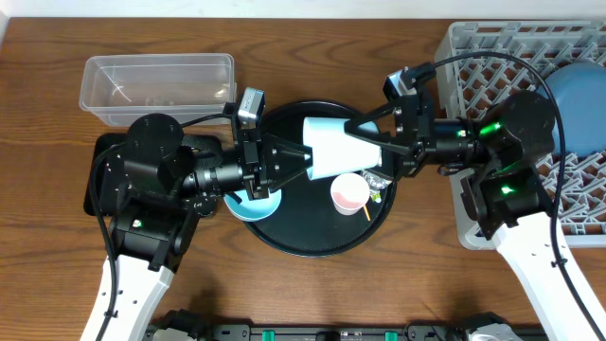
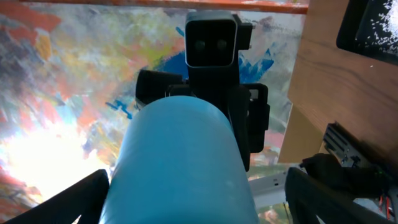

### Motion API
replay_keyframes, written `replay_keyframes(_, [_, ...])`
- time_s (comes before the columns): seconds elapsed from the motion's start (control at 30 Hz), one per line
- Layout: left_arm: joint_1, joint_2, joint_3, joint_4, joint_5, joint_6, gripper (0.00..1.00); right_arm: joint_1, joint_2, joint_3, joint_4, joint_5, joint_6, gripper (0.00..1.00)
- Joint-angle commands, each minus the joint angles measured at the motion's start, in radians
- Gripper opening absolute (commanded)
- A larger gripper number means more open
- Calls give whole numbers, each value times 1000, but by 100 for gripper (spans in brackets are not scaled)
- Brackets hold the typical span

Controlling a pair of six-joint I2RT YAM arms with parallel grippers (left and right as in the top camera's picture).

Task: Sort waste into correct bins and load items into the dishwasher rack
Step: 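Close the right gripper on the blue cup base, left still holding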

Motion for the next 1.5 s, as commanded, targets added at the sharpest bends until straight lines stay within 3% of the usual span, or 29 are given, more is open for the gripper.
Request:
replay_keyframes(0.0, [-3,-3,14,8,10,-8,6,17,1,3,3,12,-11,85])
replay_keyframes(0.23, [-3,6,13,8,10,-6,6,33,2,3,3,33,-19,85])
replay_keyframes(0.73, [-4,35,12,8,10,3,6,54,2,3,3,55,-19,72])
replay_keyframes(1.0, [-4,50,12,8,15,3,6,54,2,3,3,54,-20,72])
replay_keyframes(1.27, [-4,45,12,27,18,2,6,52,2,3,13,59,-20,85])
replay_keyframes(1.47, [-1,45,12,28,19,2,6,37,2,3,22,58,-20,85])
